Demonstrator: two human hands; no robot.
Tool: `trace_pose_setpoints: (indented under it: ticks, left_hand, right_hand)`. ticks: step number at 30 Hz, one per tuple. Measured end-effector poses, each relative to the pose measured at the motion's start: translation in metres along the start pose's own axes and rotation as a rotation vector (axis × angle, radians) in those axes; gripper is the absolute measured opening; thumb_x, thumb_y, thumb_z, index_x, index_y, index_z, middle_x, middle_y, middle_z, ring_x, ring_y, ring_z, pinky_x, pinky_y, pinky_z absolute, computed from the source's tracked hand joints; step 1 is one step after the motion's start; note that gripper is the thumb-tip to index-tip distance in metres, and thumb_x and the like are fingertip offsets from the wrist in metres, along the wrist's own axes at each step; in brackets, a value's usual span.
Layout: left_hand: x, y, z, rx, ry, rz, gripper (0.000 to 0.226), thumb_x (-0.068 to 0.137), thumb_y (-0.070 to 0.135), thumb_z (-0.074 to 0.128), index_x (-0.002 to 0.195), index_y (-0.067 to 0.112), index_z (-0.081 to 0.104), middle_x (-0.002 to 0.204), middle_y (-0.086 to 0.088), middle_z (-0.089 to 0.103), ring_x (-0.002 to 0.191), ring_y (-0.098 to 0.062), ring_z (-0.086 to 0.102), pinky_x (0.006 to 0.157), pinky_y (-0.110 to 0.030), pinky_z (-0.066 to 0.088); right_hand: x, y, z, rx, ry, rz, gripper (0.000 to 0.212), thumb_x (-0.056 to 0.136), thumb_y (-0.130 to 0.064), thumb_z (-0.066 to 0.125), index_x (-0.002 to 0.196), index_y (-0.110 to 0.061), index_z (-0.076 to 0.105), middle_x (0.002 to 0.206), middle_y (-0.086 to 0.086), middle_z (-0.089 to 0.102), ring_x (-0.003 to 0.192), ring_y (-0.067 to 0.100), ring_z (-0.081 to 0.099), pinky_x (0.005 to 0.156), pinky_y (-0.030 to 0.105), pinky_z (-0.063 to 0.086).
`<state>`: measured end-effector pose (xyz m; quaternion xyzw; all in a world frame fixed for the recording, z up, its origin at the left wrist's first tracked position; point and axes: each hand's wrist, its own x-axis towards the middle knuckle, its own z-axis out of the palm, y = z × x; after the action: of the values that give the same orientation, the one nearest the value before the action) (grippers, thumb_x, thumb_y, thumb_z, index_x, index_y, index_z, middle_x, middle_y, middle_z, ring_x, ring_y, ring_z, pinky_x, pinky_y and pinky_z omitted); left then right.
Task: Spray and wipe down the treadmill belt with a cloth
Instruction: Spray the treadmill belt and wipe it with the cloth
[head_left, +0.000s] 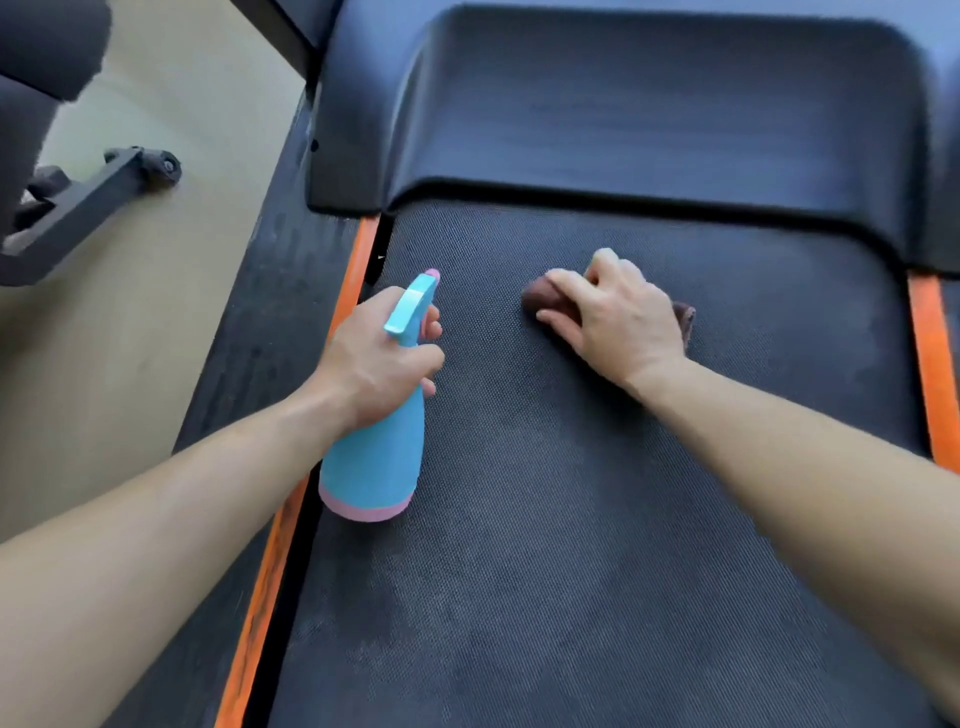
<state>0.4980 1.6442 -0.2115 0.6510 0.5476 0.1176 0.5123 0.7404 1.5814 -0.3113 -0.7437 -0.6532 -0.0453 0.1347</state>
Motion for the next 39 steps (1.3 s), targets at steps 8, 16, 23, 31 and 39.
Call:
trace_pose_setpoints:
  ticks: [8, 16, 23, 31, 39]
  left_hand:
    - [0.003, 0.042, 0.043, 0.013, -0.165, 0.095, 0.037, 0.073, 0.004, 0.064, 0.109, 0.004, 0.063, 0.119, -0.007, 0.069, 0.068, -0.019, 0.070, 0.052, -0.017, 0.054]
    - [0.020, 0.082, 0.120, 0.156, -0.254, 0.159, 0.023, 0.084, -0.001, 0.063, 0.103, 0.013, 0.064, 0.102, 0.002, 0.069, 0.067, -0.024, 0.076, 0.062, -0.033, 0.063]
    - [0.024, 0.079, 0.126, 0.044, -0.164, 0.106, 0.038, 0.087, -0.006, 0.061, 0.121, 0.012, 0.064, 0.104, 0.000, 0.068, 0.068, -0.019, 0.068, 0.052, -0.020, 0.055]
    - [0.024, 0.073, 0.126, -0.075, -0.115, 0.073, 0.035, 0.075, 0.007, 0.065, 0.104, 0.026, 0.065, 0.102, 0.003, 0.069, 0.074, -0.020, 0.068, 0.057, -0.026, 0.060]
    - [0.019, 0.072, 0.129, -0.007, -0.104, 0.092, 0.027, 0.081, 0.003, 0.065, 0.103, 0.018, 0.063, 0.107, 0.002, 0.070, 0.066, -0.020, 0.071, 0.066, -0.035, 0.065]
  right_hand:
    - [-0.107, 0.040, -0.030, 0.010, -0.096, -0.252, 0.051, 0.099, -0.055, 0.048, 0.135, -0.021, 0.059, 0.103, 0.012, 0.055, 0.083, 0.032, 0.052, 0.065, 0.044, 0.050]
    - [-0.022, 0.138, -0.036, -0.101, -0.052, 0.367, 0.048, 0.095, -0.055, 0.054, 0.134, -0.028, 0.055, 0.120, 0.015, 0.050, 0.105, 0.036, 0.053, 0.078, 0.049, 0.051]
    - [-0.130, 0.109, -0.048, -0.038, -0.065, -0.157, 0.052, 0.095, -0.052, 0.051, 0.130, -0.015, 0.062, 0.098, 0.016, 0.054, 0.080, 0.034, 0.054, 0.065, 0.045, 0.052]
    - [-0.105, 0.122, -0.045, -0.011, -0.055, 0.069, 0.050, 0.092, -0.058, 0.052, 0.130, -0.026, 0.061, 0.103, 0.012, 0.052, 0.086, 0.033, 0.058, 0.059, 0.042, 0.055]
    - [-0.066, 0.123, -0.046, -0.081, -0.056, 0.371, 0.046, 0.095, -0.051, 0.053, 0.127, -0.018, 0.057, 0.115, 0.019, 0.051, 0.098, 0.040, 0.054, 0.075, 0.049, 0.051]
